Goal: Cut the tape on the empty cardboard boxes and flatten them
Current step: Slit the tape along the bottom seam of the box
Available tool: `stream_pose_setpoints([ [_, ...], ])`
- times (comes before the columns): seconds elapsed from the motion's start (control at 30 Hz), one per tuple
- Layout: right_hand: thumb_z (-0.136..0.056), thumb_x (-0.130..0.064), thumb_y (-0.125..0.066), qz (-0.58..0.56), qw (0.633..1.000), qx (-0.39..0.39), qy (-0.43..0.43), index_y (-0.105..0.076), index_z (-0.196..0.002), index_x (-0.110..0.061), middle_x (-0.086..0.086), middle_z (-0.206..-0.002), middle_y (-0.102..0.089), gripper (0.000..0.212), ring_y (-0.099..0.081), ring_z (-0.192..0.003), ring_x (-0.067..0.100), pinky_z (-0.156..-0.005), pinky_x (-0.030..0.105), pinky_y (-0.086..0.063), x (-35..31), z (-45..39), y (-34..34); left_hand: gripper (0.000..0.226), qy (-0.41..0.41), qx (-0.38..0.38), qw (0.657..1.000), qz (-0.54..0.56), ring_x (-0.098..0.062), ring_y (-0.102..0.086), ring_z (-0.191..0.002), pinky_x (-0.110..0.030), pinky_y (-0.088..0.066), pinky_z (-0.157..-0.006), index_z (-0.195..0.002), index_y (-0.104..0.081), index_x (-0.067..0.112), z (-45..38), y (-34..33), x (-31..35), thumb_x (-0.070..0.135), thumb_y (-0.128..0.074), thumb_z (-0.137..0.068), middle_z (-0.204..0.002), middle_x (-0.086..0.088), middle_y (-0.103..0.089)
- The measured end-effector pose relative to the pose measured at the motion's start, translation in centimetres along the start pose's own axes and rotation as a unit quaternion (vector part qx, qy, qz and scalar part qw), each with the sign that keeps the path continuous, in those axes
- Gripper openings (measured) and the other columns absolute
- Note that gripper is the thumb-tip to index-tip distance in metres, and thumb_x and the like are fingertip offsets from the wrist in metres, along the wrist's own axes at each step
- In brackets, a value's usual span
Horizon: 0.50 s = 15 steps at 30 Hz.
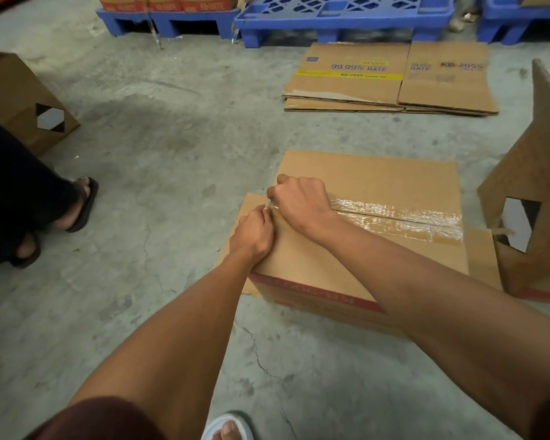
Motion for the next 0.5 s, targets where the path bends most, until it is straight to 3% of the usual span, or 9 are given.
stream_pose_setpoints([
  [0.1,-0.095,-0.01,-0.044,0.054,0.998,-0.011,0.008,-0.069,-0.107,-0.023,0.003,-0.109,-0.064,0.031,-0.067,-0.093,0.026,-0.088,0.036,-0.033,0.4,0.5,0.2,0.048,0.006,0.03,0.994,-0.105,-0.036,-0.053,-0.113,-0.042,-0.037,-0.083,-0.114,-0.057,0.017,0.4,0.6,0.2,0.04,-0.016,-0.104,-0.119,-0.014,-0.061],
  [0.17,-0.095,-0.009,-0.041,0.078,0.997,-0.016,0.012,-0.068,-0.109,-0.024,0.005,-0.109,-0.065,0.034,-0.067,-0.091,0.026,-0.096,0.037,-0.029,0.8,1.1,0.3,0.049,0.005,0.041,0.99,-0.134,-0.038,-0.056,-0.109,-0.042,-0.038,-0.083,-0.113,-0.057,0.016,0.4,0.7,0.2,0.04,-0.016,-0.104,-0.118,-0.016,-0.062],
  [0.5,-0.093,-0.007,-0.043,0.151,0.988,-0.043,0.007,-0.07,-0.1,-0.023,0.003,-0.104,-0.067,0.032,-0.066,-0.085,0.025,-0.101,0.037,-0.023,2.2,2.2,0.5,0.053,0.009,0.034,0.986,-0.16,-0.04,-0.057,-0.111,-0.047,-0.04,-0.096,-0.117,-0.058,0.013,0.5,0.9,0.4,0.039,-0.014,-0.104,-0.121,-0.019,-0.062],
])
Point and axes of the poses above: each hand's wrist, its own z-axis away from the middle knuckle, its own y-axis out of the back of the hand, x = y × z, the point moved 10 cm from there along -z, towards the middle knuckle
